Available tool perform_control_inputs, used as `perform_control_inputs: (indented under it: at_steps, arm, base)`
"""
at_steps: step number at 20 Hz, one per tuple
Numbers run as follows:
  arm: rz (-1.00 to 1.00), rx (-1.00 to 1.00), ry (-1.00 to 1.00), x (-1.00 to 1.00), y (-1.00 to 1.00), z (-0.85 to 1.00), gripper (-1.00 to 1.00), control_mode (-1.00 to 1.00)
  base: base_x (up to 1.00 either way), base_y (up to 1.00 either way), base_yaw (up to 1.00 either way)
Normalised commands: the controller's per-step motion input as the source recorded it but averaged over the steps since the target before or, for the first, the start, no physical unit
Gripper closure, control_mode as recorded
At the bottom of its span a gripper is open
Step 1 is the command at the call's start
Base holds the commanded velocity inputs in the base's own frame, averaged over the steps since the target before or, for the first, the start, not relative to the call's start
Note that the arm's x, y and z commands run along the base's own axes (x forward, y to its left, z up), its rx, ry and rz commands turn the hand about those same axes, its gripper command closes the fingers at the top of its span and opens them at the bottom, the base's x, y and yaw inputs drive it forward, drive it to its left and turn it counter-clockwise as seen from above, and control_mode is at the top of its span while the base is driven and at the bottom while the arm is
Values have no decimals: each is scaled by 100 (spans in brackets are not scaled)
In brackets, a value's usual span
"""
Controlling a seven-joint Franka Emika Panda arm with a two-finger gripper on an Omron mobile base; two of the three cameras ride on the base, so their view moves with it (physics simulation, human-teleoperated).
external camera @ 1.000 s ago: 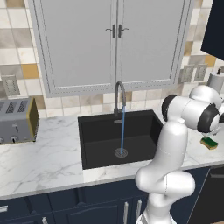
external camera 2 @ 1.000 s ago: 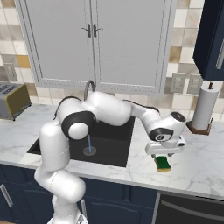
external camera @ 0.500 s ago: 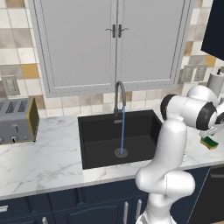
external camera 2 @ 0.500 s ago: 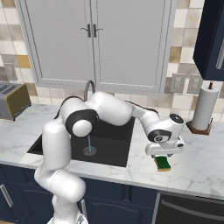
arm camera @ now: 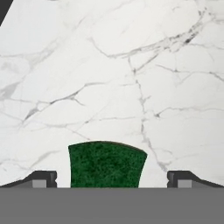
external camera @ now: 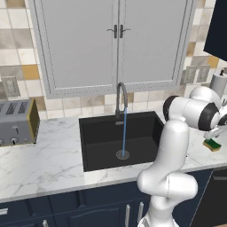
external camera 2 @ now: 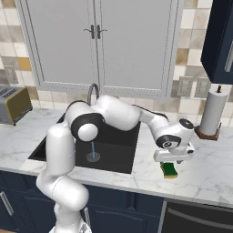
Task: Soak the sponge with water for a few seconds and then drop it inside the sink.
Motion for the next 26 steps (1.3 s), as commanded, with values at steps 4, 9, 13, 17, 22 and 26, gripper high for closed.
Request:
perform_control_inputs:
  at_steps: [4, 9, 13, 17, 22, 26]
  arm:
    - [0, 0, 0, 0, 0, -32, -100, -100]
    - [0, 0, 0, 0, 3, -38, -100, -100]
    - [0, 0, 0, 0, 0, -31, -100, -100]
    - [0, 0, 0, 0, 0, -15, -100, -100]
    - [0, 0, 0, 0, 0, 0, -100, -100]
    - [0, 0, 0, 0, 0, 0, 100, -100]
  base:
    - [0, 0, 0]
    - [0, 0, 0]
    - [0, 0, 0]
    - [0, 0, 0]
    - [0, 0, 0]
    - [0, 0, 0]
